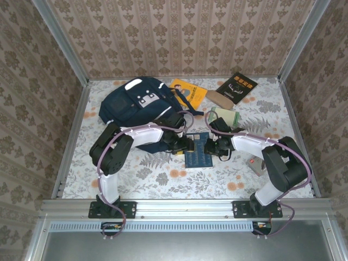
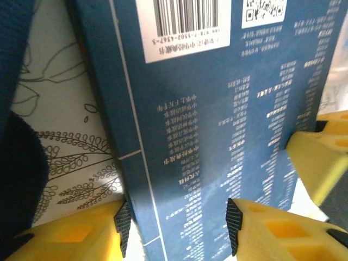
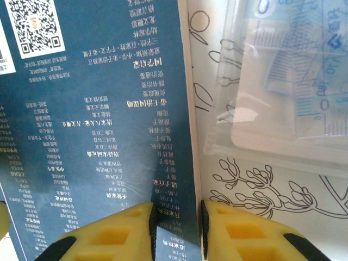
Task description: Pack books, pencil case, and school supplies into a backpack
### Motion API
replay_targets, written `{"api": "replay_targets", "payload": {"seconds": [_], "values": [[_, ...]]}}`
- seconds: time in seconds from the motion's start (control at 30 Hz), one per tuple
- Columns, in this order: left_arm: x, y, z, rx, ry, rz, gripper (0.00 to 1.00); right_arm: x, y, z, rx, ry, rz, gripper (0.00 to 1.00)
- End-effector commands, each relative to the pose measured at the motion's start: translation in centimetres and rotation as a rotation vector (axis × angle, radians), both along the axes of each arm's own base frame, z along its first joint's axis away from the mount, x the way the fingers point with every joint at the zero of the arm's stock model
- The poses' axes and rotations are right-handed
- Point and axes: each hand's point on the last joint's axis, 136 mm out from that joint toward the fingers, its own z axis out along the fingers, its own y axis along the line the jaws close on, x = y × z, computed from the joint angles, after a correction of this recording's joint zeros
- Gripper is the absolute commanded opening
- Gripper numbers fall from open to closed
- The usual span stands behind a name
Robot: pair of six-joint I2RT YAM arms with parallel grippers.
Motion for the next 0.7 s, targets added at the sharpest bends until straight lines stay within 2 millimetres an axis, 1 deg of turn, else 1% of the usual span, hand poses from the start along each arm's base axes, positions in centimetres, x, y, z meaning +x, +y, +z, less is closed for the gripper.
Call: {"api": "replay_targets", "payload": {"seconds": [0.0,0.13,0.17,0.2,0.23,0.33,0.4,0.47,0.53,0.6,0.67], "values": [[1.3,-2.9,1.5,-0.182,-0.035,0.011,0.52,-0.2,1.7,-0.3,0.071,0.025,0.008,0.28],[1.9,-4.3,4.2,-0.322,-0.082,0.002,0.51,0.1,2.5,0.4,0.114,0.018,0.011,0.28],[2.2,-4.4,4.9,-0.349,-0.099,0.011,0.50,0.2,2.8,0.6,0.126,0.015,0.015,0.28],[1.8,-4.6,5.4,-0.380,-0.087,-0.002,0.50,0.3,2.9,0.6,0.130,0.017,0.016,0.28],[1.8,-4.6,6.0,-0.404,-0.094,0.001,0.49,0.4,3.0,0.6,0.132,0.018,0.018,0.27],[2.1,-4.5,7.0,-0.429,-0.097,0.005,0.47,0.6,3.2,0.9,0.139,0.012,0.023,0.27],[2.0,-4.3,7.3,-0.422,-0.093,-0.004,0.40,0.8,3.3,1.1,0.139,0.009,0.027,0.27],[2.2,-3.9,7.2,-0.396,-0.098,-0.001,0.35,0.9,3.2,1.3,0.137,0.007,0.032,0.27],[2.3,-3.6,6.9,-0.374,-0.100,0.004,0.27,1.0,3.1,1.6,0.136,0.002,0.031,0.29],[2.7,-3.3,7.3,-0.378,-0.102,0.014,0.13,1.3,2.9,2.3,0.141,-0.009,0.022,0.34],[3.2,-3.0,8.0,-0.389,-0.116,0.023,0.01,1.7,2.6,3.3,0.161,-0.033,0.011,0.38]]}}
